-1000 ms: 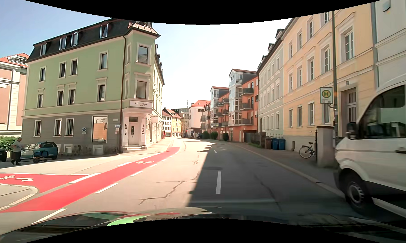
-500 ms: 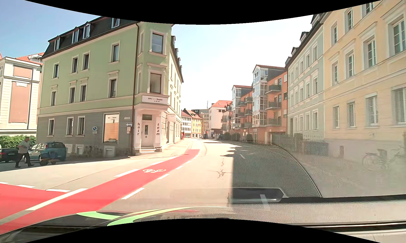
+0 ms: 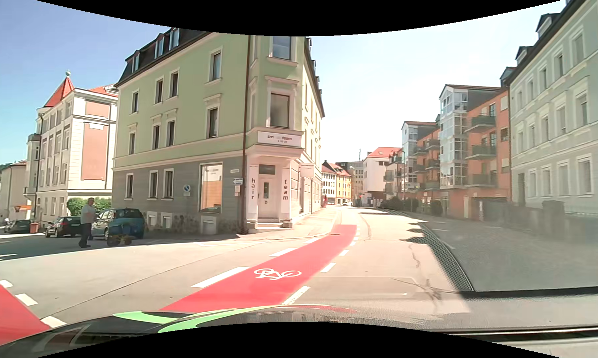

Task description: Follow the waypoints while adhering to traffic rules and regulations

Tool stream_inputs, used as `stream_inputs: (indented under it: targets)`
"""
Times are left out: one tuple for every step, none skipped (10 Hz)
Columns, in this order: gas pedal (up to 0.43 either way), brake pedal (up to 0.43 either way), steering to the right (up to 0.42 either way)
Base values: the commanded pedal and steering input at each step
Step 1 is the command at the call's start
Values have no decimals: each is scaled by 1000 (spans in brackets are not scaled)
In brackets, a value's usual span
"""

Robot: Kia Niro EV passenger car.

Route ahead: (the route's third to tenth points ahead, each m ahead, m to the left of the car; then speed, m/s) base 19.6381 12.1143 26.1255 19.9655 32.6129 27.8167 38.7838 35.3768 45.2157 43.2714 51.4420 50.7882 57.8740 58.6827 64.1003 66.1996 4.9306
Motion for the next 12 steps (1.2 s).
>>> stream_inputs:
  targets:
    - [0,226,-391]
    - [0,226,-406]
    - [0,207,-421]
    - [0,146,-436]
    - [0,0,-448]
    - [0,0,-456]
    - [0,0,-466]
    - [8,0,-469]
    - [67,0,-469]
    - [98,0,-465]
    - [118,0,-461]
    - [118,0,-458]
